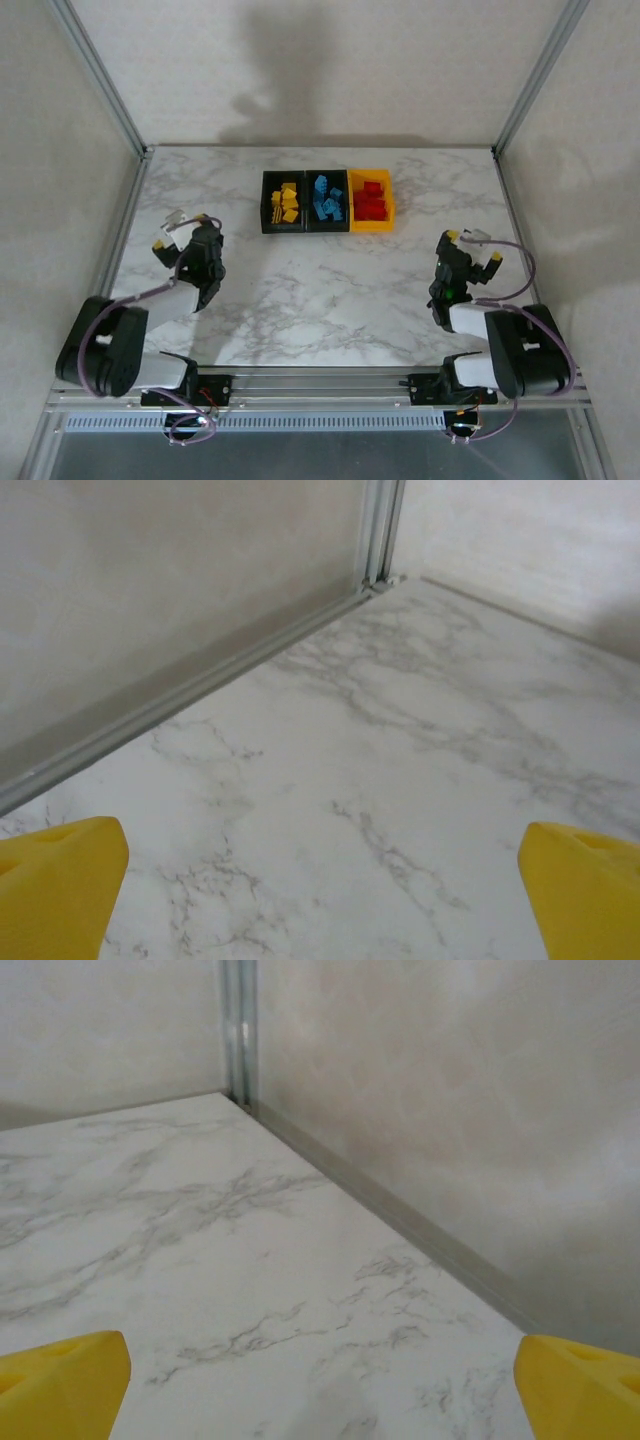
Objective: Sort the legos into containers by color
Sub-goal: Reset both arms
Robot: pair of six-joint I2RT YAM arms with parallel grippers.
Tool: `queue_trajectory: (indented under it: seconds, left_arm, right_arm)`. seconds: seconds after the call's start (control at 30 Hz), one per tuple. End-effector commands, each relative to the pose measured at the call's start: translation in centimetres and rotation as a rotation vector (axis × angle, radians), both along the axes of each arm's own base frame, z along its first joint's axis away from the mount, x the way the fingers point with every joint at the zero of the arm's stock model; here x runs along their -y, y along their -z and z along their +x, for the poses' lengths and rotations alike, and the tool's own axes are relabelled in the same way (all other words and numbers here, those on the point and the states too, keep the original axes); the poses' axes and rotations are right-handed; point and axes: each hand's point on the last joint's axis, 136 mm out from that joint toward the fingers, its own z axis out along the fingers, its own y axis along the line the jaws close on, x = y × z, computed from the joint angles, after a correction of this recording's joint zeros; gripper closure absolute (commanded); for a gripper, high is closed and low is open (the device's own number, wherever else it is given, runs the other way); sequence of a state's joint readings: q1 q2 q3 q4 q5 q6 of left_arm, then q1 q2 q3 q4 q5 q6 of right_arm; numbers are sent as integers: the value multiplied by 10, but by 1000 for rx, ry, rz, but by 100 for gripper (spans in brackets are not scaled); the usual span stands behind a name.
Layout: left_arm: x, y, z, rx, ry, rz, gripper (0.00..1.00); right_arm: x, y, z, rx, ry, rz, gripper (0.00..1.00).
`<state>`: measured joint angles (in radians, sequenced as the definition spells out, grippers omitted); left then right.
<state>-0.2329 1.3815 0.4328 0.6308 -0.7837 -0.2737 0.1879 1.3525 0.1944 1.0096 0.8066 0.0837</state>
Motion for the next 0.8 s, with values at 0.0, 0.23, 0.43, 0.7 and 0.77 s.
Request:
queue_trajectory:
  seconds: [0.0, 0.23, 0.43, 0.7, 0.77]
  left_arm:
    - [1, -9, 4, 120, 51, 37, 1]
    - [7, -11, -5, 259, 266, -3, 0]
    - [12, 6, 9, 197, 325, -22, 0]
    - [13, 4, 10, 208, 321, -8, 1]
    - [13, 3, 10, 207, 316, -3, 1]
  right_arm:
    - [-16, -28, 4, 221, -133, 28, 1]
    - [-41, -15, 30, 182, -375, 16, 1]
    - [-40, -4, 38, 115, -363, 43, 1]
    - [-40, 0, 44, 95, -401, 75, 1]
    - [-40, -1, 44, 97, -400, 74, 1]
